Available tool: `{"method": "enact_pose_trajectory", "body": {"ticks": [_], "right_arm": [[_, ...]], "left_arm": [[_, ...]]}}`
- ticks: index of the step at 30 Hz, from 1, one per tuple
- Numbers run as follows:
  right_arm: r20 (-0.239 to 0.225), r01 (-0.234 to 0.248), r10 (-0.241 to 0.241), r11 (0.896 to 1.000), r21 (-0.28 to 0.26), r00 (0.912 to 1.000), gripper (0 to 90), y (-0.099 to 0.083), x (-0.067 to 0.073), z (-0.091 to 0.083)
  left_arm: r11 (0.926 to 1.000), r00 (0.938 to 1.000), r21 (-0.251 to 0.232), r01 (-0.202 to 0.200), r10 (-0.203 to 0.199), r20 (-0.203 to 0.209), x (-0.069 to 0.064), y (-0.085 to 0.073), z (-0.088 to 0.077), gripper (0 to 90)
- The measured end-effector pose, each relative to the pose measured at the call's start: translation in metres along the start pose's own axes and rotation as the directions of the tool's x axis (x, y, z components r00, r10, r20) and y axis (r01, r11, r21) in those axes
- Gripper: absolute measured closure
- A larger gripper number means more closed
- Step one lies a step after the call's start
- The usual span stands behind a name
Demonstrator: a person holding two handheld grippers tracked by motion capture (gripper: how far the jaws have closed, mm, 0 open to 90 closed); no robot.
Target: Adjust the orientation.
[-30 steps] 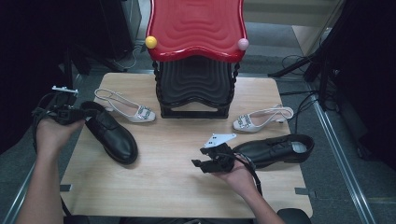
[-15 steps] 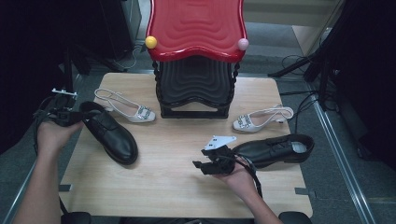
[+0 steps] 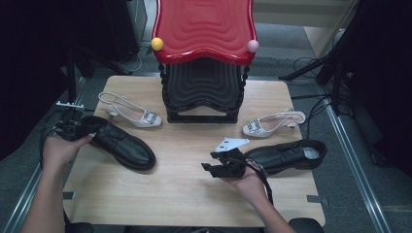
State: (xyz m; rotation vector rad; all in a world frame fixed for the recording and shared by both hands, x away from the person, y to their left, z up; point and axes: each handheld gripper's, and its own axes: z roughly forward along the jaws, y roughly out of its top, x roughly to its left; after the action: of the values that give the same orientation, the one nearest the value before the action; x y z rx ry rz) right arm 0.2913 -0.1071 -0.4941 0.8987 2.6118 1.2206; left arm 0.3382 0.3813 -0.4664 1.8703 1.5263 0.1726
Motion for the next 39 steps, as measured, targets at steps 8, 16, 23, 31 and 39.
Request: {"method": "enact_pose_trajectory", "body": {"ticks": [8, 16, 23, 31, 39], "right_arm": [[-0.020, 0.017, -0.017, 1.000, -0.001, 0.9997, 46.5, 0.004, 0.001, 0.003], [-0.026, 0.020, -0.020, 1.000, -0.010, 0.9995, 47.2, 0.006, 0.005, 0.005], [-0.051, -0.003, 0.002, 1.000, -0.024, 0.9987, 47.0, 0.007, 0.006, 0.003], [-0.057, -0.028, 0.025, 0.998, -0.048, 0.9980, 49.4, 0.007, 0.011, 0.001], [-0.082, -0.061, 0.056, 0.997, -0.057, 0.9951, 51.3, 0.009, 0.014, 0.006]], "left_arm": [[0.9999, 0.9992, -0.010, -0.003, 0.003, 0.040, -0.014, -0.009, 0.003, 90.0], [0.9993, 0.9980, -0.035, -0.010, 0.012, 0.062, -0.038, -0.022, 0.006, 90.0], [0.9983, 0.9965, -0.030, -0.050, 0.052, 0.066, -0.062, -0.028, 0.011, 90.0], [0.9966, 0.9927, -0.028, -0.077, 0.080, 0.090, -0.079, -0.032, 0.017, 90.0], [0.9955, 0.9895, -0.015, -0.094, 0.095, 0.109, -0.091, -0.033, 0.023, 90.0]]}}
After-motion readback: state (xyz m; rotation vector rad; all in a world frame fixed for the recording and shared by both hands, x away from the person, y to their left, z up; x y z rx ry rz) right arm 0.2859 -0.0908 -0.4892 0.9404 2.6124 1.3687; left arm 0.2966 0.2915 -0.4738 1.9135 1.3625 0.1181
